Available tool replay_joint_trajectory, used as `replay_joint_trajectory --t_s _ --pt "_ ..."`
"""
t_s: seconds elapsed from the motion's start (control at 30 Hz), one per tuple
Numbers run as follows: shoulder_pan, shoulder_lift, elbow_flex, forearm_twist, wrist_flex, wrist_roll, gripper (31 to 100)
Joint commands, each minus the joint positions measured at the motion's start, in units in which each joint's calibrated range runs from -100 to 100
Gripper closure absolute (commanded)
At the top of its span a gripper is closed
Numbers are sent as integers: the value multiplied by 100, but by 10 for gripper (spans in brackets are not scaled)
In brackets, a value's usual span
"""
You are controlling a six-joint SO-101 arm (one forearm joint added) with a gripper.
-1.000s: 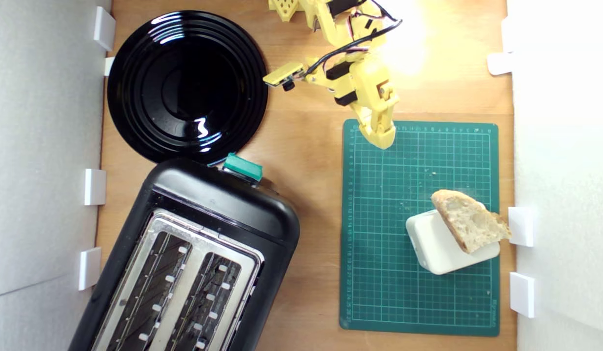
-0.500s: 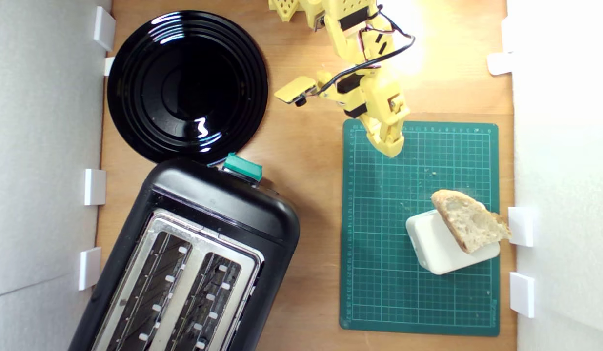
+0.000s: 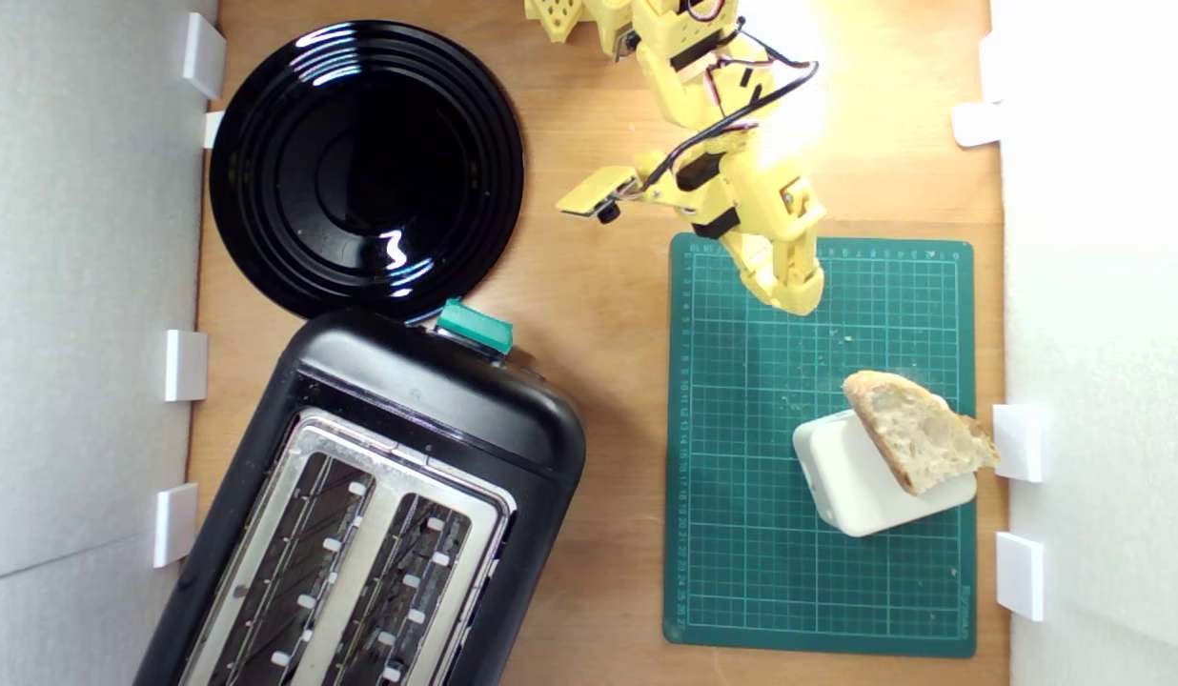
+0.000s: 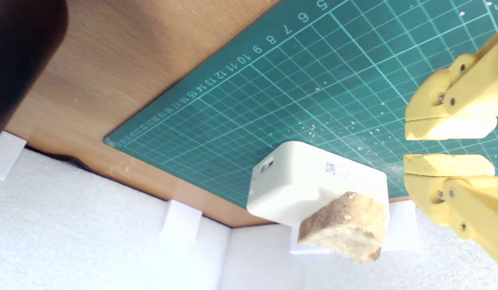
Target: Pick bread and place in toaster
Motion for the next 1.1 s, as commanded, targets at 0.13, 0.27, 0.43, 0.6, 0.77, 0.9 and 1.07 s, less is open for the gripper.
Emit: replay_joint_trajectory --t_s 0.13,0.27,0.43,0.6,0.77,0.9,1.07 --pt "-33 279 -642 5 -238 37 687" --pt "-33 478 -896 5 -238 37 623" --pt "-33 528 -905 5 -238 -10 541" --pt "-25 528 -905 5 -280 -15 528" --pt "-25 537 -887 -4 -758 0 534" --pt "-25 545 -896 68 -792 -10 535" --pt "-49 745 -1051 77 -801 -15 535"
